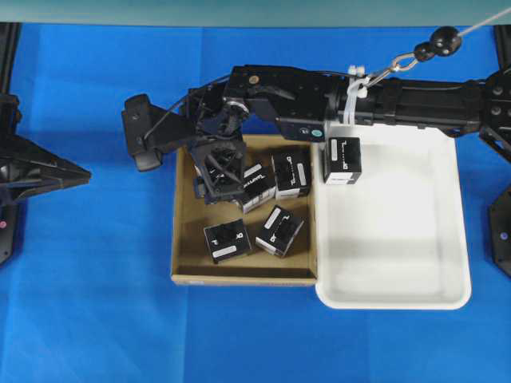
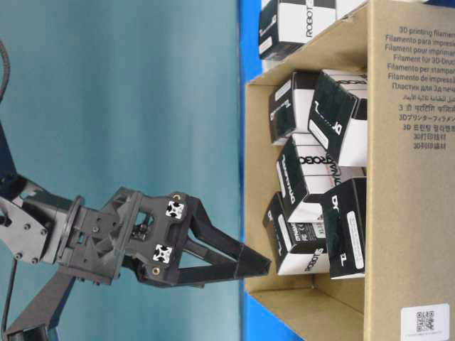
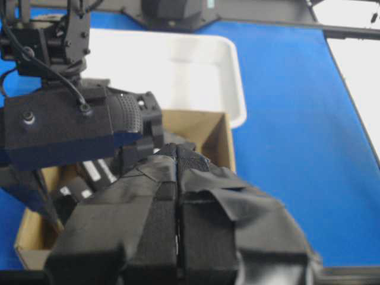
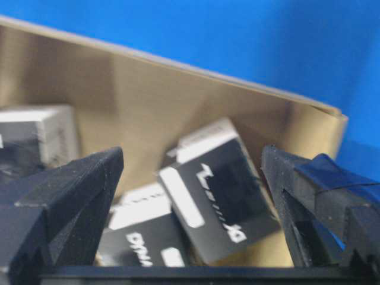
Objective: Pick a box that is randomly placed inside the cardboard box.
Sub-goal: 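Lower the open right gripper onto a black-and-white box near the box's left side, then close the right gripper around the black-and-white box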
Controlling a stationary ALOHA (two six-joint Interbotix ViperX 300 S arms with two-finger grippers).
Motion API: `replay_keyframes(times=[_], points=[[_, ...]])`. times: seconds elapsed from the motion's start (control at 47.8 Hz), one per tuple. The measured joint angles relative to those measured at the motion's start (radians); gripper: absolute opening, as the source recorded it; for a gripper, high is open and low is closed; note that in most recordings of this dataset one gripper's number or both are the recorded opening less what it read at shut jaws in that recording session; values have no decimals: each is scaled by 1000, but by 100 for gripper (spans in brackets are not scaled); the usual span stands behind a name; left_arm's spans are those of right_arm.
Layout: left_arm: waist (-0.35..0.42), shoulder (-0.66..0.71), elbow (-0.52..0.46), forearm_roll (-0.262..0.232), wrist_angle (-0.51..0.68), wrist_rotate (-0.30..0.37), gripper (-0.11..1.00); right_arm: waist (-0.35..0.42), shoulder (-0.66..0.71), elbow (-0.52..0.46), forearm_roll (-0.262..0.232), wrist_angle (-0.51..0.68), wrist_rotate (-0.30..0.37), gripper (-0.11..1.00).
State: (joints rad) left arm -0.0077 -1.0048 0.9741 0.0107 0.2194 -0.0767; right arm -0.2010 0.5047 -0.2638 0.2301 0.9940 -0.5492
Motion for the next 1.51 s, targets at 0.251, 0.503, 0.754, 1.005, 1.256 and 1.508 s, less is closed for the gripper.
replay_keyframes(times=[0.251, 0.503, 0.754, 1.005, 1.256, 1.508], points=[[5, 0, 0, 0, 5, 0, -7, -29, 3, 2, 11, 9, -28, 99], [8, 0, 0, 0, 5, -2, -7, -14, 12, 32, 23, 8, -72, 99], [14, 0, 0, 2, 5, -2, -7, -3, 9, 60, 21, 0, -150, 99], [18, -15, -5, 2, 5, -3, -7, 0, 14, 51, 11, -14, -164, 99], [18, -15, -5, 0, 5, -3, -7, 2, 18, 46, -32, -17, -189, 99], [20, -17, -6, 2, 5, -2, -7, 3, 37, 46, -41, -20, -219, 99]])
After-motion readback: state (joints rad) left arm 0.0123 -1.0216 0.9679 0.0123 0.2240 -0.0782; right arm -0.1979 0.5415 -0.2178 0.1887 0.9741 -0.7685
